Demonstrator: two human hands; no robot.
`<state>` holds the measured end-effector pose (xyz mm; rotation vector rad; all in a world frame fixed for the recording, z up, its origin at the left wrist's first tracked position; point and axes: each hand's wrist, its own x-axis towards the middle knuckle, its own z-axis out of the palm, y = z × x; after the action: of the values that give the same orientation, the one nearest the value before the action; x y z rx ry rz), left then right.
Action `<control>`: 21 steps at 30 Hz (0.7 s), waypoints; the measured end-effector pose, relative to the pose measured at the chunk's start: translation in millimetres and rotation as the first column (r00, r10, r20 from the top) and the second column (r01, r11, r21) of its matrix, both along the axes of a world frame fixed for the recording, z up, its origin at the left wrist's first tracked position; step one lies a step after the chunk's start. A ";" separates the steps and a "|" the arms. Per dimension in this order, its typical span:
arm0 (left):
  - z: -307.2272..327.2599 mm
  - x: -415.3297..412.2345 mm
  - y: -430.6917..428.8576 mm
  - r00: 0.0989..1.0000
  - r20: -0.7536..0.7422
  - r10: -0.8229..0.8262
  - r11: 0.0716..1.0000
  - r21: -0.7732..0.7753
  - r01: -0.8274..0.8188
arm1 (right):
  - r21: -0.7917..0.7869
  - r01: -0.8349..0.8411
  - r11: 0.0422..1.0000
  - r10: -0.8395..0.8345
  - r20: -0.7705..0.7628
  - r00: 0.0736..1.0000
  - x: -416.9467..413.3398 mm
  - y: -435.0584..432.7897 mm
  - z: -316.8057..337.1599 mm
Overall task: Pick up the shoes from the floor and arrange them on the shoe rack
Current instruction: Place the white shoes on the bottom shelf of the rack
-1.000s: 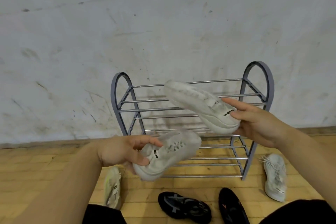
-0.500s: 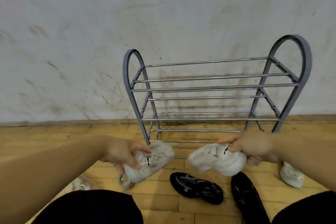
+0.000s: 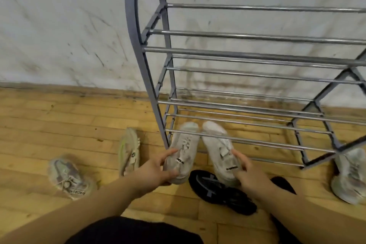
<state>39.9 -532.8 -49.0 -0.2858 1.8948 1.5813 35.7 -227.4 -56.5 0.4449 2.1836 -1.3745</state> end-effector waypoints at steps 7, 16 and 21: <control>-74.1 -72.6 27.4 0.992 -0.069 0.107 0.993 -0.052 -0.110 | -0.064 0.167 0.984 -0.169 -0.032 0.985 -74.7 -30.9 -62.9; -128.1 -113.7 35.9 0.958 -0.111 -0.265 0.845 -0.504 0.176 | 0.215 -0.115 0.970 0.140 -0.102 0.985 -95.6 -43.2 -114.6; -137.5 -114.9 32.4 0.932 -0.125 -0.341 0.757 -0.624 0.193 | 0.388 -0.133 0.912 0.208 -0.158 0.965 -92.8 -41.1 -130.9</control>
<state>-74.9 -500.4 -186.5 -0.0811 2.4701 0.8026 -57.1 -268.5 -187.4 0.2492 2.5927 -0.9387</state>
